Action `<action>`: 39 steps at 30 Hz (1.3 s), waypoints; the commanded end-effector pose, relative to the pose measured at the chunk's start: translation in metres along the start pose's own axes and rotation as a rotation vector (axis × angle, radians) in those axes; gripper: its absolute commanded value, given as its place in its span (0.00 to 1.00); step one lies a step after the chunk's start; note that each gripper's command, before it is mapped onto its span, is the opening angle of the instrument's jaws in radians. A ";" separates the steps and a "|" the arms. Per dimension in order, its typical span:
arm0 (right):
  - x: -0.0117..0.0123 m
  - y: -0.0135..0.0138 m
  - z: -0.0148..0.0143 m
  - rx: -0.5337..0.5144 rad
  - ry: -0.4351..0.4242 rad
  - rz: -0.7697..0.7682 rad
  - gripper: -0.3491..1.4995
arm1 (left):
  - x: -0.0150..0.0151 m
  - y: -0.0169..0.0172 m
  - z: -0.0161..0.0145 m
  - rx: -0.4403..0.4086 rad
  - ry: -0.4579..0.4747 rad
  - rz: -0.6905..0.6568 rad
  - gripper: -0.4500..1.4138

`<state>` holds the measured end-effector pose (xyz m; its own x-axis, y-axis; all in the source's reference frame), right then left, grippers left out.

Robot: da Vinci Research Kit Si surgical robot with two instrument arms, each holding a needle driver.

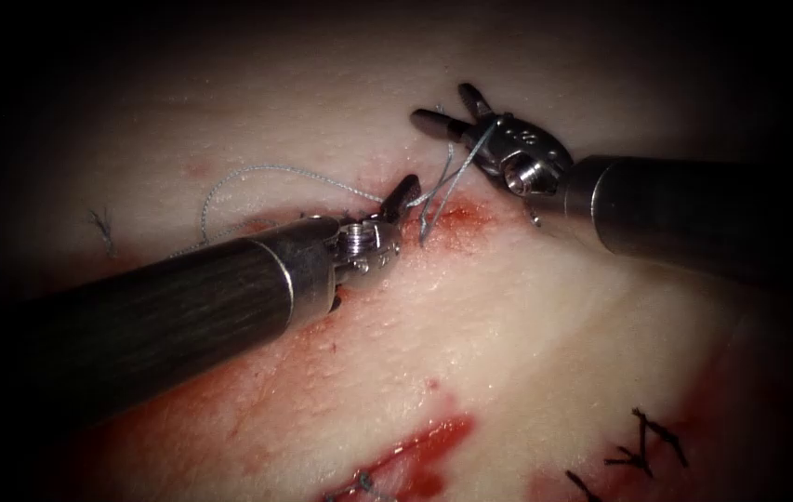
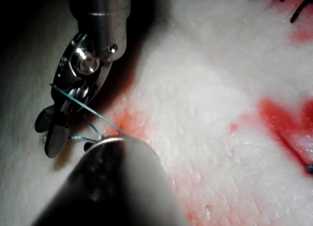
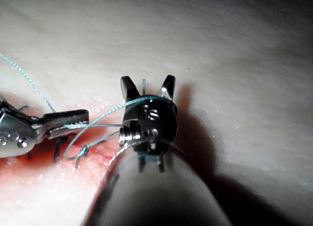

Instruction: Wound Closure

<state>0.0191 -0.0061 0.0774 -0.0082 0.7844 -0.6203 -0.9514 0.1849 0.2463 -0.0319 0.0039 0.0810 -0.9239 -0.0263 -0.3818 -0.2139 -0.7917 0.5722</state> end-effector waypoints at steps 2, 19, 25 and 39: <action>-0.0002 -0.0005 0.0017 0.010 -0.013 0.007 0.74 | 0.0003 -0.0002 0.0009 -0.001 0.001 -0.001 0.00; 0.0006 -0.0018 -0.0008 0.103 -0.031 -0.043 0.00 | -0.0006 -0.0006 0.0010 -0.012 -0.010 0.005 0.00; 0.0014 -0.0026 -0.0032 0.284 0.099 -0.314 0.00 | -0.0021 -0.0015 0.0013 -0.021 -0.040 0.005 0.00; -0.0020 -0.0026 -0.0079 0.510 0.238 -0.288 0.00 | -0.0070 -0.0067 0.0044 -0.087 -0.090 -0.040 0.00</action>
<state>0.0183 -0.0130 0.0716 0.1025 0.5176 -0.8495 -0.6598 0.6745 0.3313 -0.0247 0.0119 0.0826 -0.9407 0.0616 -0.3335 -0.2267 -0.8456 0.4833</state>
